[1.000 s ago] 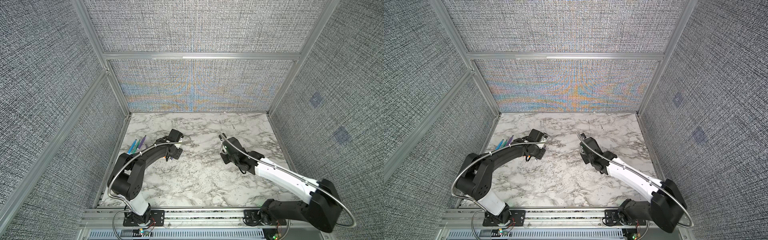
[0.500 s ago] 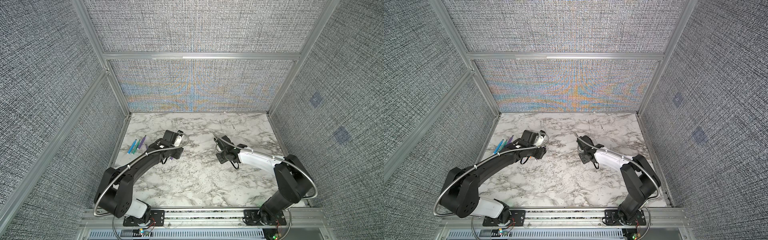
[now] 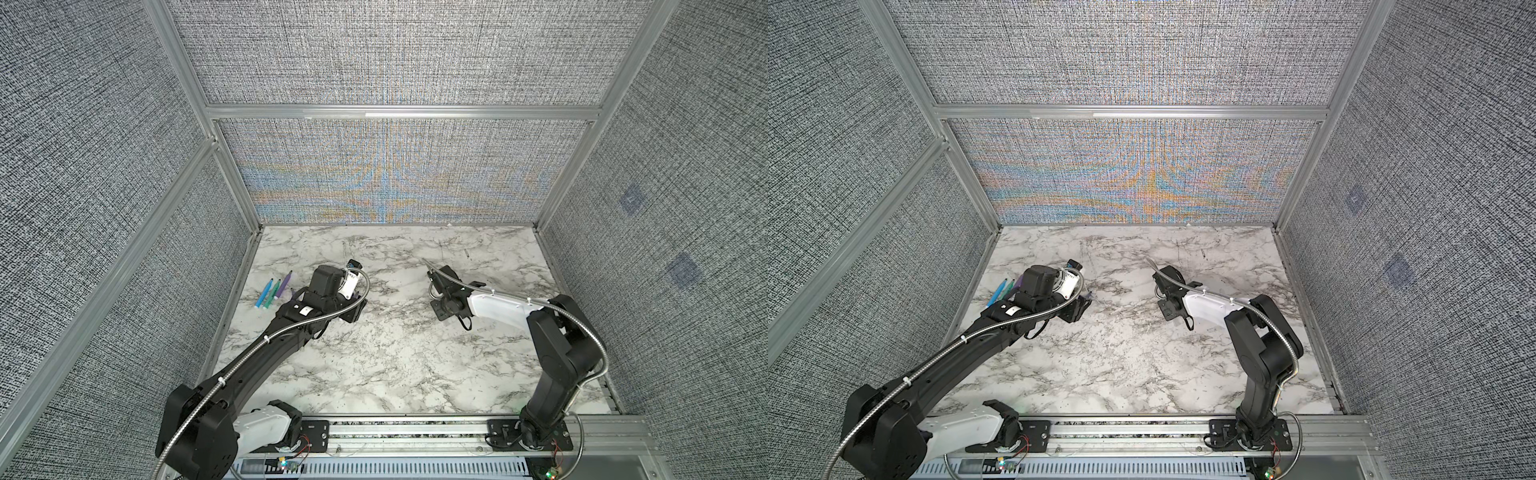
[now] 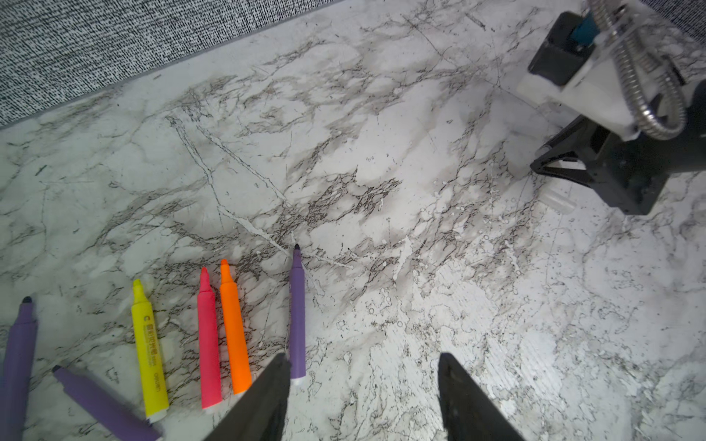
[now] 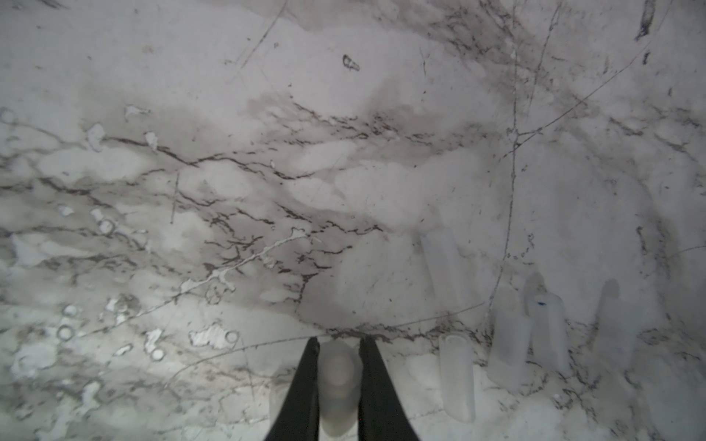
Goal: Remove pen caps from pens
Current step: Place the pen cap at the center of the table.
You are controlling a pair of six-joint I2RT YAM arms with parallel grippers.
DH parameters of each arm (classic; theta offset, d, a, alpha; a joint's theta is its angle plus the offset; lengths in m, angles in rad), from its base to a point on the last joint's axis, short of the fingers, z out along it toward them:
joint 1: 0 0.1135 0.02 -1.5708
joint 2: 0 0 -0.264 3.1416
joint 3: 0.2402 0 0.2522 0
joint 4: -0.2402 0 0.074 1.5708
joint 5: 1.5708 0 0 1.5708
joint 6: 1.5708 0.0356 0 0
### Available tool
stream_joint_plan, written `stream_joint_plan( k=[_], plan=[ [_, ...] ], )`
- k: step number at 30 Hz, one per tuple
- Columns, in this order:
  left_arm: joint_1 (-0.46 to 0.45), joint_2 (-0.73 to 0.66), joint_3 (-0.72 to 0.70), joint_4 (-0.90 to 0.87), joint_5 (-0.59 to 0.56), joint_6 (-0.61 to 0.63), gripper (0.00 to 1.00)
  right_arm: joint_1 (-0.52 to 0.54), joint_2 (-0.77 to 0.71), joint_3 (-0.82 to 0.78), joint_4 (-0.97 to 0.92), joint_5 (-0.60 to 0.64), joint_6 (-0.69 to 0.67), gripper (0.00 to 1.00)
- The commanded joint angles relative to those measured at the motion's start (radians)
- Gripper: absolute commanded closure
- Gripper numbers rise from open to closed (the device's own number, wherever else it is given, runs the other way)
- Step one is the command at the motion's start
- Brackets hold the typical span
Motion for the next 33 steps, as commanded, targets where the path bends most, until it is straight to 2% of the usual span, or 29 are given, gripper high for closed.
stream_joint_plan(
  k=[1,11,28,30,33],
  plan=[
    [0.001,-0.015,-0.008,0.042,0.013,-0.012,0.38,-0.003,0.018,0.016,0.025,0.013,-0.009,1.0],
    [0.0,-0.032,-0.025,0.065,0.03,-0.015,0.37,-0.007,0.062,0.047,0.023,0.022,-0.015,0.99],
    [0.002,-0.103,-0.075,0.126,0.01,-0.027,0.3,-0.006,0.042,0.035,0.024,0.019,-0.021,0.71],
    [0.002,-0.11,-0.083,0.137,0.008,-0.028,0.29,-0.005,0.034,0.032,0.03,0.016,-0.021,0.65],
    [0.009,-0.135,-0.105,0.177,-0.026,-0.04,0.28,0.0,0.008,0.026,0.032,0.017,-0.023,0.44]
  ],
)
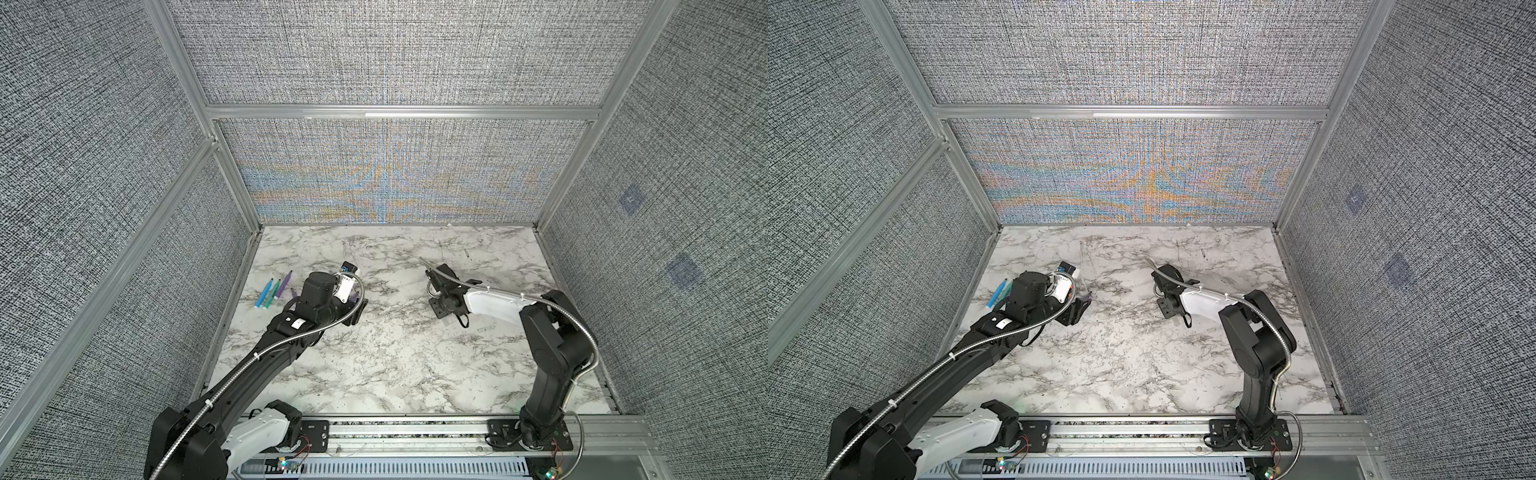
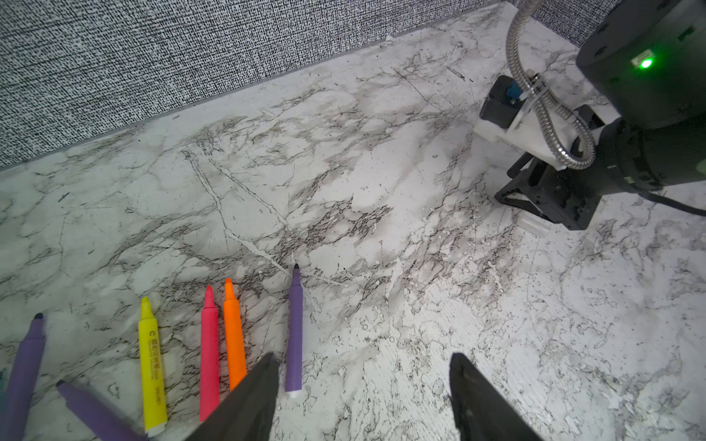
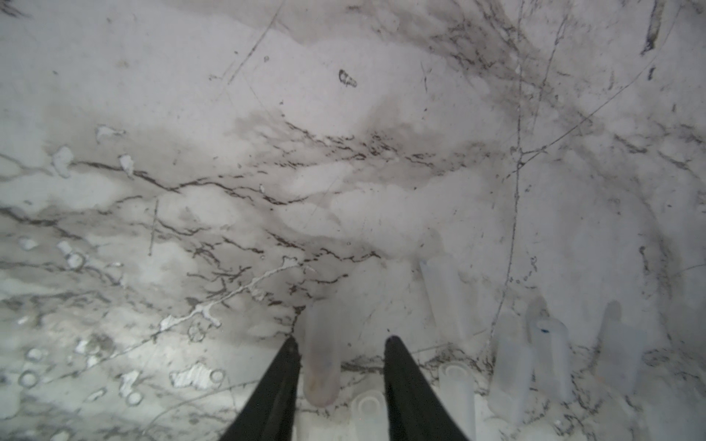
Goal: Remove pen caps from pens
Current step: Place the pen cap at the center of the table.
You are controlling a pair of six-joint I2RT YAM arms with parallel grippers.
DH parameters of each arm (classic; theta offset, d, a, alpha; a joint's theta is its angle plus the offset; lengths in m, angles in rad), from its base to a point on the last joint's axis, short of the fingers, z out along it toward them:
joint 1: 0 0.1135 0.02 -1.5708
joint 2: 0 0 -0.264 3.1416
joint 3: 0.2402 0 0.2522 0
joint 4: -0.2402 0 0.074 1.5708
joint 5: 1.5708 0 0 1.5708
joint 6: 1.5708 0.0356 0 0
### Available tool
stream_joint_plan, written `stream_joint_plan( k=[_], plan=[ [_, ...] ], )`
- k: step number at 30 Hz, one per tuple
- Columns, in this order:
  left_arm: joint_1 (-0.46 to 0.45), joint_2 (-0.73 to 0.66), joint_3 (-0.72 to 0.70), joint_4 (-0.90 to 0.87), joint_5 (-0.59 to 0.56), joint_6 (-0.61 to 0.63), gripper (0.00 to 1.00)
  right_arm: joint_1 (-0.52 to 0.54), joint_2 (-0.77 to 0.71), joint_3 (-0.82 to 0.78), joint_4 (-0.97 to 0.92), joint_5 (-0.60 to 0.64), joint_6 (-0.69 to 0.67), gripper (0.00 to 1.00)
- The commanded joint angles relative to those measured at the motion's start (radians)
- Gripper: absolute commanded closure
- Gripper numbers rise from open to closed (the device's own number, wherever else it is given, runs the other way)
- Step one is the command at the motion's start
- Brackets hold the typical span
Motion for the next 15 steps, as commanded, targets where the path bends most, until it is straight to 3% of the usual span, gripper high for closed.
stream_joint_plan(
  k=[1,5,8,12,15],
  plan=[
    [0.013,-0.043,-0.03,0.106,-0.049,-0.026,0.27,0.006,-0.044,-0.007,0.025,0.006,-0.006,0.35],
    [0.085,-0.159,-0.105,0.22,-0.064,-0.069,0.17,0.012,-0.114,-0.015,0.002,-0.025,-0.011,0.02],
    [0.164,-0.216,-0.149,0.282,-0.127,-0.082,0.03,0.015,-0.179,-0.024,-0.004,-0.033,-0.015,0.01],
    [0.302,-0.276,-0.319,0.525,-0.22,-0.13,0.03,0.014,-0.308,-0.058,0.022,0.034,-0.031,0.01],
    [0.363,-0.286,-0.455,0.741,-0.179,-0.102,0.03,0.007,-0.48,-0.166,0.146,0.144,-0.077,0.01]
  ],
)
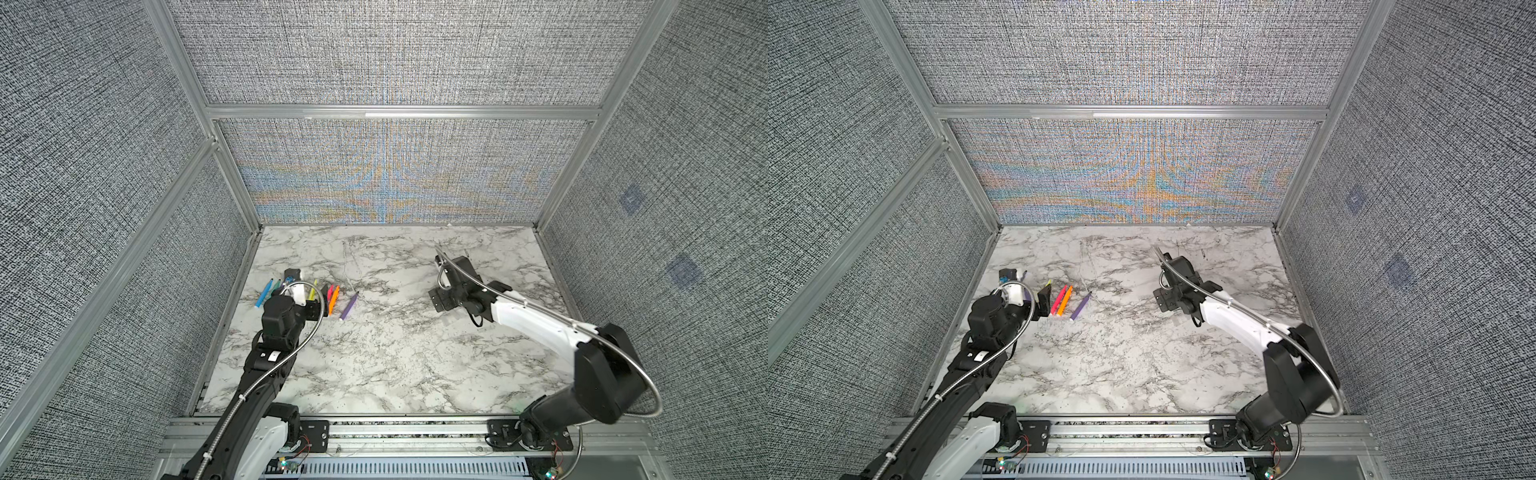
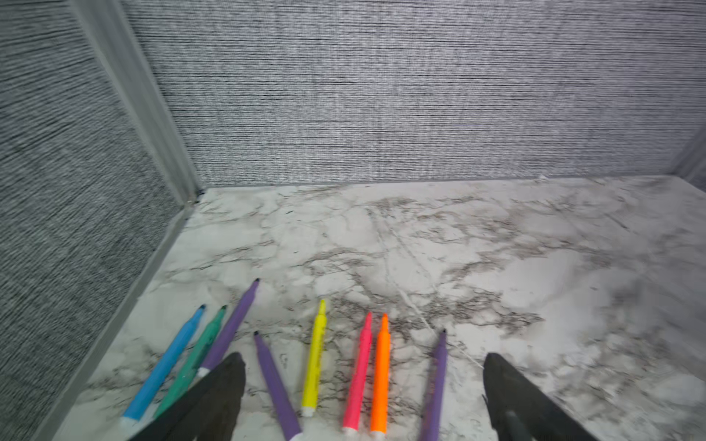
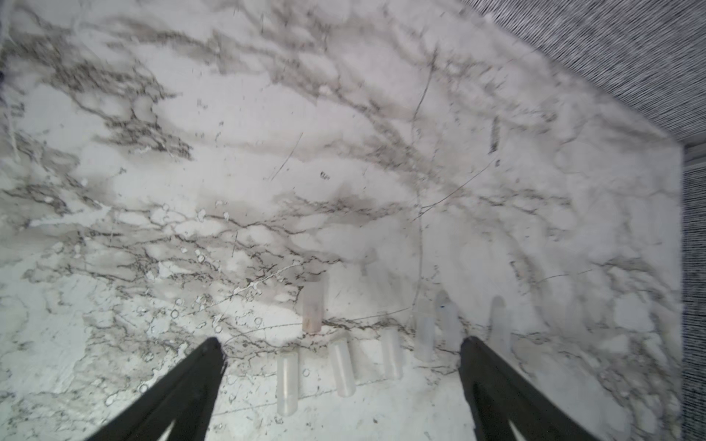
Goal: Remove pen caps from pens
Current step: Place the pen cap at the center of the table, then reset both arms
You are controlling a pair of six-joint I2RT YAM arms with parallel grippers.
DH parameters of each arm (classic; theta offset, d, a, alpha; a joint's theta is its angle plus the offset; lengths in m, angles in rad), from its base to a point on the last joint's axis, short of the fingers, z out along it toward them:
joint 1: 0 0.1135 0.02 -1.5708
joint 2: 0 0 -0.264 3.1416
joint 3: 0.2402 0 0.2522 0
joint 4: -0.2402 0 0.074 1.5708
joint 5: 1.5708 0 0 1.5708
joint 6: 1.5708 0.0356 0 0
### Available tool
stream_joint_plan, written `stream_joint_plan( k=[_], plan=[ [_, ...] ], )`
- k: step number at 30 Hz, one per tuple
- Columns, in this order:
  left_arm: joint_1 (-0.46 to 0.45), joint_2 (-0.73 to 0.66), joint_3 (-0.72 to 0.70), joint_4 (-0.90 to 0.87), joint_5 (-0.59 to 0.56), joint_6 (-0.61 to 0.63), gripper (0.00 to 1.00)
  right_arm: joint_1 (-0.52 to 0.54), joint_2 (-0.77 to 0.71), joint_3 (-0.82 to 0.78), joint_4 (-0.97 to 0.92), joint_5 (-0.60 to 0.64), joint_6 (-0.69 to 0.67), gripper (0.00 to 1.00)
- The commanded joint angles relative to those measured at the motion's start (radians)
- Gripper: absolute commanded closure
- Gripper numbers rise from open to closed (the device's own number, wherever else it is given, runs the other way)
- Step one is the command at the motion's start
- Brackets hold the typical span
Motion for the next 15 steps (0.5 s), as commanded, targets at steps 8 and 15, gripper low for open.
stream_joint_plan(
  k=[8,15],
  plan=[
    [0.072,0.185,-0.284,0.839,-0.14,0.012,0.03,-0.239,-0.529,-0.523,0.477,0.188,0.012,0.01],
    [0.096,0.508,-0.176,0.949,0.051,0.055,0.03,-0.339,-0.632,-0.767,0.799,0.159,-0.019,0.01]
  ],
)
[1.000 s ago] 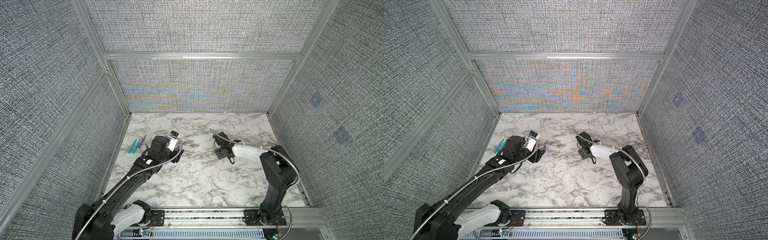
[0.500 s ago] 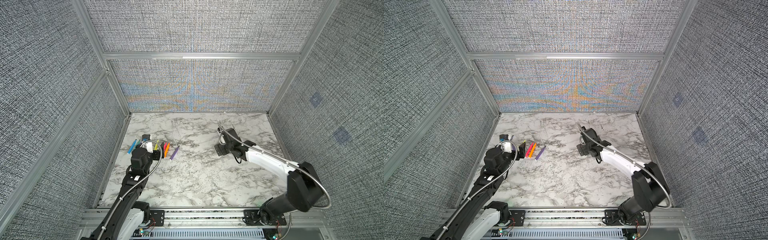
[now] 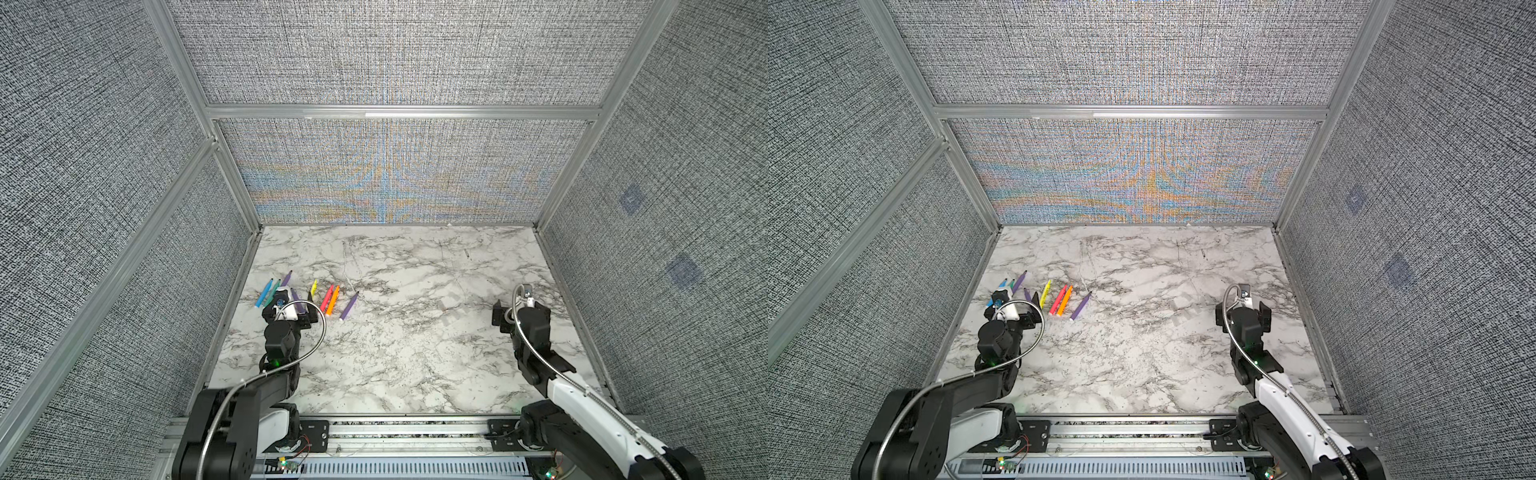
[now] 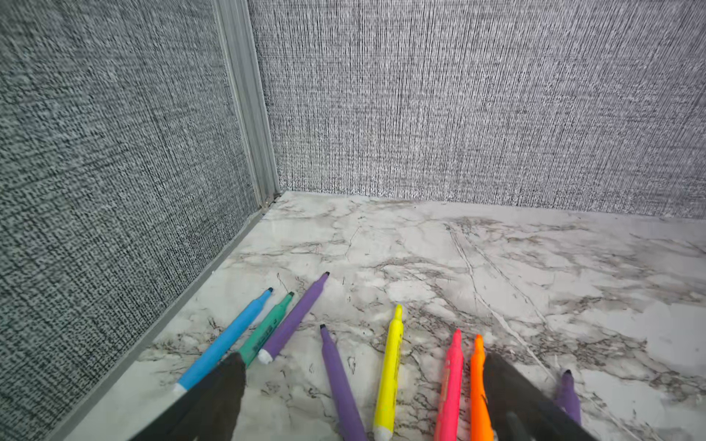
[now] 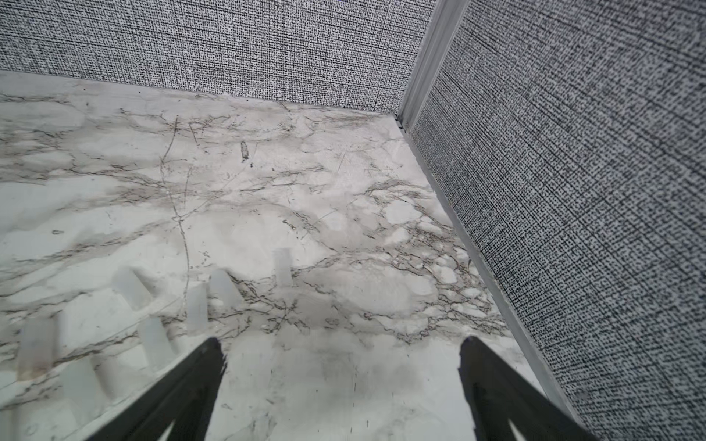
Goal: Remove pen caps from pens
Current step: Reset both arms
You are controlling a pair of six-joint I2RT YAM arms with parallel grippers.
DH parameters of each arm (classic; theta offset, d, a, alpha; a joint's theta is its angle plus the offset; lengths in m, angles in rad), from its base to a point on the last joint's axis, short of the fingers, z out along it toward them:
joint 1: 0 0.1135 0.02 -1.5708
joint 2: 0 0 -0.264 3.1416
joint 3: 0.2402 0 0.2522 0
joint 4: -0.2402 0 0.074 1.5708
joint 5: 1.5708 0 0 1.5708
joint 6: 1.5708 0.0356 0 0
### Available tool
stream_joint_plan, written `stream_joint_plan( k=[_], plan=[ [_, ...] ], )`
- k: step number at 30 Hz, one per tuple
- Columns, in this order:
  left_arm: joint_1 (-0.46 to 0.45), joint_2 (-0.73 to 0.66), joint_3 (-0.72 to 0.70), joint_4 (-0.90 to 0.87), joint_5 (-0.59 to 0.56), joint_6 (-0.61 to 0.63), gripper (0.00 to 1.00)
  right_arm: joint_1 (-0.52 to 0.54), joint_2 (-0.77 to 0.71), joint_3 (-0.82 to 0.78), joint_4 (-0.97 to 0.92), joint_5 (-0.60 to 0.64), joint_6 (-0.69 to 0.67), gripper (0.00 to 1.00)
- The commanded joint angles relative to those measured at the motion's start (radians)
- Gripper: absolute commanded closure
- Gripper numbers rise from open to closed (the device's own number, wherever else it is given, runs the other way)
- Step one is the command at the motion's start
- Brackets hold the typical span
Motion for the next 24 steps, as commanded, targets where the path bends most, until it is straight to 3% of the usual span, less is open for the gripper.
stream_joint_plan(
  k=[1,6,10,12,14,15,16,18,20,22,24],
  plan=[
    [0.002,0.065,0.116,0.04,0.099,0.033,0.03,-0.012,-0.007,-0.043,0.271,-0.018,-0.026,0.01],
    [0.014,0.057,0.081,0.097,0.076,0.01,0.03,-0.081,0.198,-0.107,0.564,-0.093,-0.045,0.01],
    [0.013,0.048,0.088,0.071,0.079,0.007,0.03,-0.177,0.501,0.007,0.656,-0.272,-0.016,0.01],
    [0.013,0.052,0.087,0.08,0.079,0.009,0.03,-0.187,0.553,0.05,0.625,-0.277,-0.046,0.01],
    [0.014,0.048,0.091,0.067,0.079,0.009,0.03,-0.224,0.719,0.039,0.814,-0.319,-0.018,0.01],
    [0.013,0.049,0.09,0.069,0.08,0.009,0.03,-0.222,0.716,0.041,0.815,-0.327,-0.029,0.01],
    [0.013,0.049,0.09,0.069,0.079,0.009,0.03,-0.226,0.675,0.069,0.691,-0.336,-0.023,0.01],
    [0.015,0.049,0.09,0.069,0.08,0.01,0.03,-0.228,0.723,0.034,0.835,-0.349,-0.028,0.01],
    [0.014,0.048,0.09,0.067,0.08,0.011,0.03,-0.227,0.676,0.072,0.685,-0.345,-0.028,0.01],
    [0.012,0.049,0.09,0.069,0.081,0.01,0.03,-0.226,0.707,0.042,0.793,-0.353,-0.035,0.01],
    [0.013,0.049,0.09,0.07,0.08,0.011,0.03,-0.227,0.695,0.052,0.76,-0.352,-0.033,0.01]
  ],
)
